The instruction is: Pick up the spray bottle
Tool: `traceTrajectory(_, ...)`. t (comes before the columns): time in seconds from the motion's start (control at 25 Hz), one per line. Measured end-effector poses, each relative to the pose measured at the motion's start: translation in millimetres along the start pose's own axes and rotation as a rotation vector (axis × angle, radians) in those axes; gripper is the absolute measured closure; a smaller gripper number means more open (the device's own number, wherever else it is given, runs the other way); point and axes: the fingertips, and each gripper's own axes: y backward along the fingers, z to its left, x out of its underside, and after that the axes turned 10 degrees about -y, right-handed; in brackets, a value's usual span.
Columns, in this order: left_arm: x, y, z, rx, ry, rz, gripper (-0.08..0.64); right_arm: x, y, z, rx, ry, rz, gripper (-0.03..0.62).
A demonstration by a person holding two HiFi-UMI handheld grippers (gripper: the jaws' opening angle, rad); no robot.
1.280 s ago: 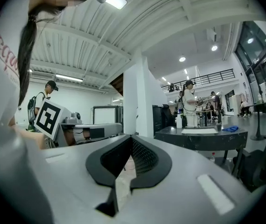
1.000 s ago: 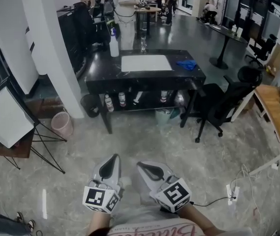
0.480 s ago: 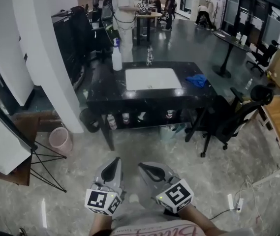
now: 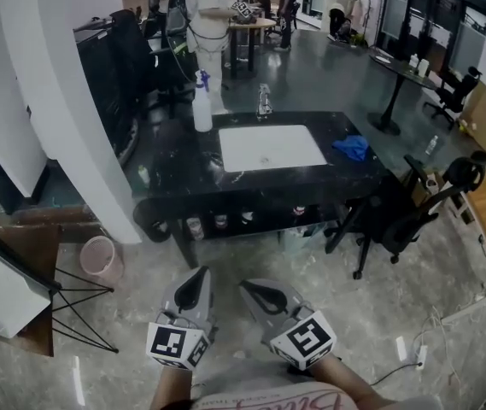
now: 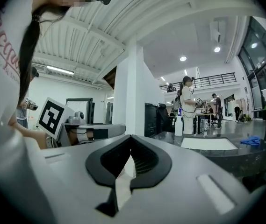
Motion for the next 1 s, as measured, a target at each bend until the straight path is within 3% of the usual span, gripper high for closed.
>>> traceTrajectory(0.56,23.2,-75.0,57.3,-0.013,0.019,0.036,0.560,1.7,-78.1,-65.6,-0.009,-0.020,0.059,0.591)
traceTrajectory(1.0,25.6,-187.7,115.2,-0.040,-0.034,0.057,0.560,-27.0,-158.3,-163.2,-0.038,-0.048,0.072,0.591)
